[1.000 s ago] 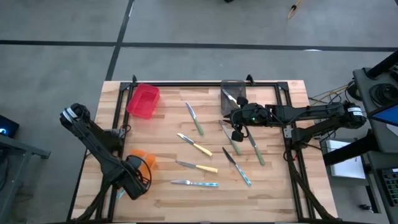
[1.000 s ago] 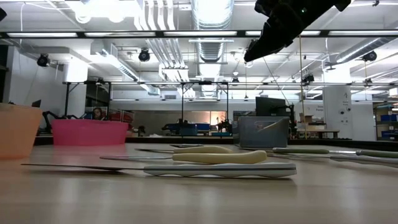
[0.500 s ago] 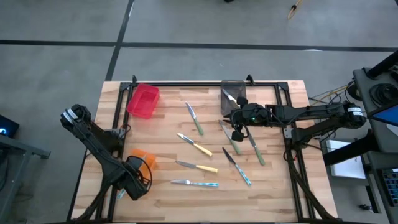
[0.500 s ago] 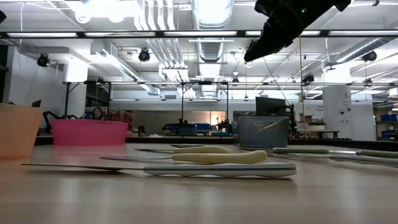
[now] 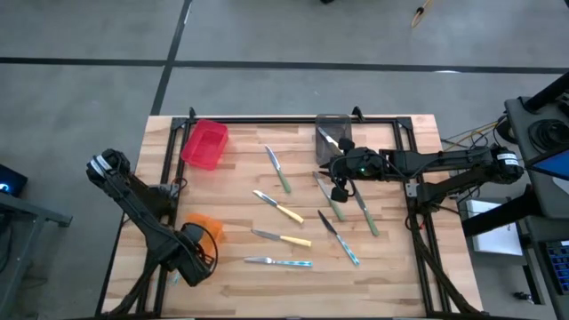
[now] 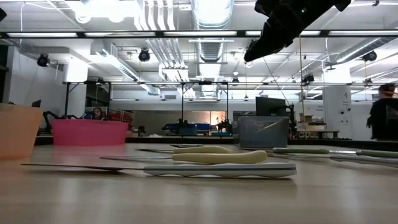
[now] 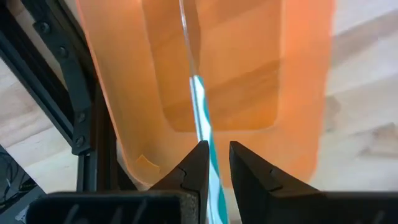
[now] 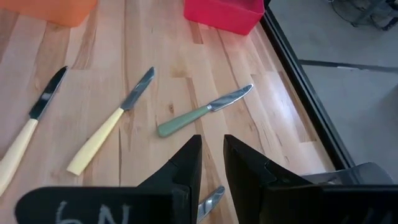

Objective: Sort silverware by color (type)
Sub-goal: Put the top left blue knife into the orange bin

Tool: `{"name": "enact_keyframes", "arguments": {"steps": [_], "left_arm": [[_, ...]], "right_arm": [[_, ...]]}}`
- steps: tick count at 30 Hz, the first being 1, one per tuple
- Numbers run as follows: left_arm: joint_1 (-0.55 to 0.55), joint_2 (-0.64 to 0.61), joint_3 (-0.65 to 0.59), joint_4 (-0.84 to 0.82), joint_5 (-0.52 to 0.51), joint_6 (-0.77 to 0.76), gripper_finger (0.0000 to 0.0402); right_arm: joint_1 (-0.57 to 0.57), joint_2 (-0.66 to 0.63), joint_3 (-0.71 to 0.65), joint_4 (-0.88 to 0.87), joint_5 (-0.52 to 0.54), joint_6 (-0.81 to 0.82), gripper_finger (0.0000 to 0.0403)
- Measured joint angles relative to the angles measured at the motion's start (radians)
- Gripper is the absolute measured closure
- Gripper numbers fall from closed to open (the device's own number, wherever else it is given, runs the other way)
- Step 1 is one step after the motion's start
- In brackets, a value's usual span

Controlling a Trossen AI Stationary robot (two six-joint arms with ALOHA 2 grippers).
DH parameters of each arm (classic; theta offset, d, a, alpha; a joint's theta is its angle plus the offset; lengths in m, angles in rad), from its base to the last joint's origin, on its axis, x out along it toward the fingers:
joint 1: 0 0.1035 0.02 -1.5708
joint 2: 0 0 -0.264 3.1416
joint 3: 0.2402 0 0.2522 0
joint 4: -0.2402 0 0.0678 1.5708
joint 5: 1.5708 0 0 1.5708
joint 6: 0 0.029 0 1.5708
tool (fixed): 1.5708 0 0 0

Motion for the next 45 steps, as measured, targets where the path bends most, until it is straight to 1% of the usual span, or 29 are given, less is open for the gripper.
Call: {"name": "enact_keyframes", "arguments": {"steps": [2, 4, 7, 10, 13, 15, 18, 20, 22, 23, 25, 26, 27, 29, 32, 37, 42, 45], "left_arm": [[0.000, 0.000, 0.017, -0.001, -0.035, 0.026, 0.0356], [0.000, 0.000, 0.037, 0.001, -0.096, 0.066, 0.0356], [0.002, 0.000, 0.071, 0.001, -0.185, 0.172, 0.0356], [0.014, 0.000, 0.117, 0.008, -0.288, 0.330, 0.0356], [0.037, 0.000, 0.168, 0.008, -0.421, 0.532, 0.0356], [0.056, -0.001, 0.195, 0.008, -0.540, 0.683, 0.0358], [0.086, -0.002, 0.223, 0.008, -0.751, 0.906, 0.0362], [0.114, -0.005, 0.231, 0.005, -0.857, 1.032, 0.0363], [0.147, -0.011, 0.232, 0.002, -0.919, 1.130, 0.0364], [0.162, -0.015, 0.229, -0.003, -0.927, 1.164, 0.0364], [0.186, -0.024, 0.219, -0.043, -0.910, 1.186, 0.0364], [0.196, -0.029, 0.213, -0.069, -0.875, 1.179, 0.0364], [0.203, -0.035, 0.204, -0.091, -0.824, 1.159, 0.0364], [0.212, -0.052, 0.178, -0.114, -0.691, 1.103, 0.0364], [0.203, -0.078, 0.116, -0.103, -0.479, 1.003, 0.0364], [0.157, -0.116, 0.002, -0.065, -0.226, 0.801, 0.0364], [0.142, -0.137, -0.064, -0.055, -0.064, 0.557, 0.0363], [0.127, -0.137, -0.072, -0.045, -0.043, 0.499, 0.0361]], "right_arm": [[0.000, 0.000, 0.000, 0.000, 0.000, 0.026, 0.0344], [0.000, 0.000, 0.000, 0.000, 0.000, 0.051, 0.0344], [0.000, 0.000, 0.000, 0.000, 0.000, 0.086, 0.0344], [0.000, 0.002, 0.000, 0.001, 0.000, 0.135, 0.0344], [0.003, 0.018, 0.000, 0.007, 0.000, 0.201, 0.0344], [0.008, 0.039, 0.000, 0.019, 0.000, 0.240, 0.0344], [0.020, 0.076, 0.000, 0.044, 0.000, 0.276, 0.0344], [0.028, 0.100, 0.000, 0.067, 0.000, 0.304, 0.0344], [0.037, 0.124, 0.002, 0.090, 0.000, 0.337, 0.0344], [0.042, 0.134, 0.008, 0.088, 0.000, 0.350, 0.0344], [0.054, 0.151, 0.023, 0.083, -0.001, 0.378, 0.0344], [0.062, 0.156, 0.031, 0.080, -0.003, 0.387, 0.0344], [0.070, 0.160, 0.039, 0.076, -0.007, 0.388, 0.0344], [0.085, 0.161, 0.055, 0.053, -0.027, 0.389, 0.0344], [0.107, 0.161, 0.071, 0.026, -0.027, 0.386, 0.0344], [0.114, 0.156, 0.088, 0.024, -0.027, 0.367, 0.0344], [0.114, 0.156, 0.093, 0.021, -0.026, 0.364, 0.0344], [0.114, 0.156, 0.093, 0.020, -0.026, 0.373, 0.0344]]}}
